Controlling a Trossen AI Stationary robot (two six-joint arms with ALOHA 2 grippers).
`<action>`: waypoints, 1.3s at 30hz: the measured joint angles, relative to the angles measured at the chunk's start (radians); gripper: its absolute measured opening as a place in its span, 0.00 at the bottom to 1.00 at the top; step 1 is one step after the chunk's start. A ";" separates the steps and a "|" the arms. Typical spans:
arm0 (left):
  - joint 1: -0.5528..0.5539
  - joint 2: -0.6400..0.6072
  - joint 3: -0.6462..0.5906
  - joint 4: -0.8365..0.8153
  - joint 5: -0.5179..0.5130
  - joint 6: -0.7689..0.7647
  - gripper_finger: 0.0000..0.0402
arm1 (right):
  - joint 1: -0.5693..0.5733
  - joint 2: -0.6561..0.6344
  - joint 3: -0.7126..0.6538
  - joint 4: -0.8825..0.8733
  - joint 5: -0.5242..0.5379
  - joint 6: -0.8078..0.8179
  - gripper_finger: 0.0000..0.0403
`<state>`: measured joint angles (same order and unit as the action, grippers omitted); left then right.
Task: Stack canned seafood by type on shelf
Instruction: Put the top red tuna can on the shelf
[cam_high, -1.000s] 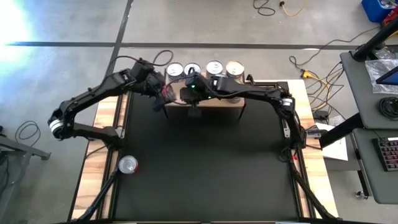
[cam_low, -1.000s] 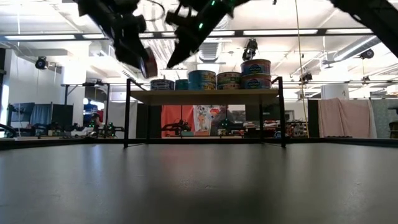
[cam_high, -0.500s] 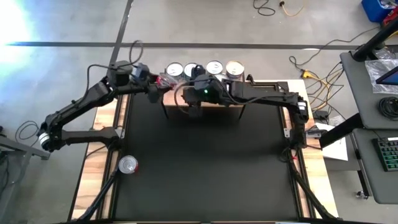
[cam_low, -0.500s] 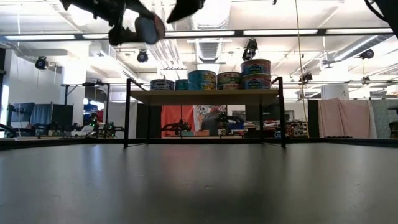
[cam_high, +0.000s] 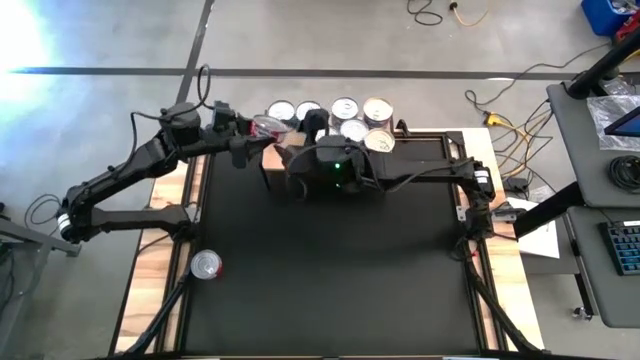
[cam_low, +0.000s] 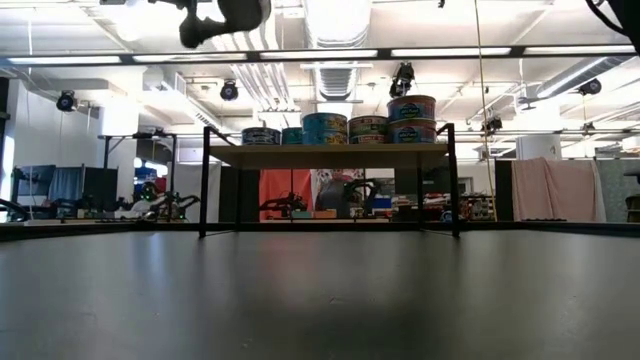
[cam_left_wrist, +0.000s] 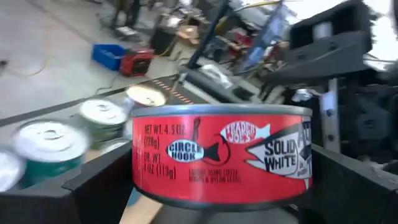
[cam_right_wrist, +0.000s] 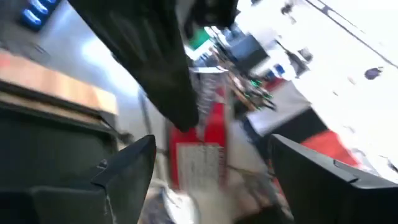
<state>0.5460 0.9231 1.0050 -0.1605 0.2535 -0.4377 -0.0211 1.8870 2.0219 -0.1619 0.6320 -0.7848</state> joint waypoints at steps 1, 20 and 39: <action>-0.007 -0.005 0.000 0.007 -0.001 0.000 1.00 | 0.007 -0.001 0.000 -0.010 -0.024 0.011 0.75; -0.232 -0.046 0.000 0.012 -0.047 -0.122 1.00 | 0.108 0.019 -0.001 0.018 0.106 0.080 0.33; -0.235 -0.409 -0.006 -0.437 -0.221 -0.021 0.99 | 0.202 0.020 0.012 -0.516 0.214 0.397 0.32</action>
<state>0.3110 0.5139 0.9991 -0.5975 0.0327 -0.4587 0.1808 1.9072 2.0342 -0.6775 0.8457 -0.3881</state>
